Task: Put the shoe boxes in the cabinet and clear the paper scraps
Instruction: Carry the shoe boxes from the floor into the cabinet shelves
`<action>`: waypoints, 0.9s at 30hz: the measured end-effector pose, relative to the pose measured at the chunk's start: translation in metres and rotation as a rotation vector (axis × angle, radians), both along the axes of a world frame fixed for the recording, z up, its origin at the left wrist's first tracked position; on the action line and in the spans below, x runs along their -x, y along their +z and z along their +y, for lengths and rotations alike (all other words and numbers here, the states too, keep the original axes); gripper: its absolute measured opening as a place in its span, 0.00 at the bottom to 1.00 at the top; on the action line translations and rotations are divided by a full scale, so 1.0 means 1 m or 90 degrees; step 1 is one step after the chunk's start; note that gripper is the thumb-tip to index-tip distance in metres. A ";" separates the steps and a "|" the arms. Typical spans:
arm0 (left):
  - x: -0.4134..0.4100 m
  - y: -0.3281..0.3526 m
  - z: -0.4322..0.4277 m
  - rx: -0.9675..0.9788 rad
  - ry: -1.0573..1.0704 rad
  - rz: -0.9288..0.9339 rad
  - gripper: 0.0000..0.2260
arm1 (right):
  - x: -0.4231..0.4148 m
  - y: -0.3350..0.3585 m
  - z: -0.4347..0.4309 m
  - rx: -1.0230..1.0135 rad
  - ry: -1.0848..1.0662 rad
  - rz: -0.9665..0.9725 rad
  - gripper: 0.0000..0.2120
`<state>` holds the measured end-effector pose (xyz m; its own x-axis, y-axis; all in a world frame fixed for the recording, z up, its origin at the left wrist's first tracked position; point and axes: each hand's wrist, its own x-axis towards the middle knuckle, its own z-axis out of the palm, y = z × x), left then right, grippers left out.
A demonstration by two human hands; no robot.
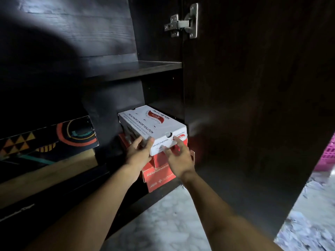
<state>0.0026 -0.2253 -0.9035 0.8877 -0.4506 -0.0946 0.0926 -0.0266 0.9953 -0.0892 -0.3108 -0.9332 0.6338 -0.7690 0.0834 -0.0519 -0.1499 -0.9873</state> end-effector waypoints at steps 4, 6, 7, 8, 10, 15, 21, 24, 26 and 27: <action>-0.011 0.003 -0.003 -0.013 0.012 0.012 0.23 | -0.025 -0.017 0.004 -0.028 0.059 0.000 0.37; -0.011 0.006 -0.005 -0.031 0.026 -0.009 0.19 | -0.045 -0.037 -0.008 -0.029 0.105 0.009 0.38; -0.011 0.006 -0.006 -0.036 0.030 -0.019 0.17 | -0.042 -0.028 -0.005 -0.036 0.122 0.022 0.37; -0.011 0.006 -0.007 -0.041 0.033 -0.023 0.19 | -0.028 -0.006 0.006 -0.037 0.135 0.036 0.35; -0.009 0.008 -0.006 -0.045 0.023 -0.011 0.22 | -0.010 0.016 0.013 -0.028 0.145 0.074 0.23; 0.000 0.028 -0.005 -0.068 0.038 0.024 0.14 | 0.012 0.024 0.004 -0.032 0.066 0.060 0.18; 0.026 0.064 0.011 -0.073 -0.017 -0.027 0.15 | 0.042 0.037 -0.001 0.024 -0.025 0.093 0.16; 0.050 0.082 0.024 -0.078 -0.068 -0.111 0.11 | 0.076 0.065 0.008 0.104 -0.064 0.151 0.12; 0.071 0.088 0.032 -0.080 -0.090 -0.174 0.09 | 0.105 0.080 0.014 0.157 -0.096 0.183 0.17; 0.082 0.089 0.035 -0.088 -0.100 -0.226 0.07 | 0.122 0.085 0.016 0.183 -0.109 0.197 0.21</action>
<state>-0.0797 -0.1908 -0.8142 0.7973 -0.5882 0.1352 -0.2713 -0.1491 0.9509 -0.2110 -0.2943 -0.8485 0.5286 -0.8381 0.1347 -0.3859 -0.3787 -0.8412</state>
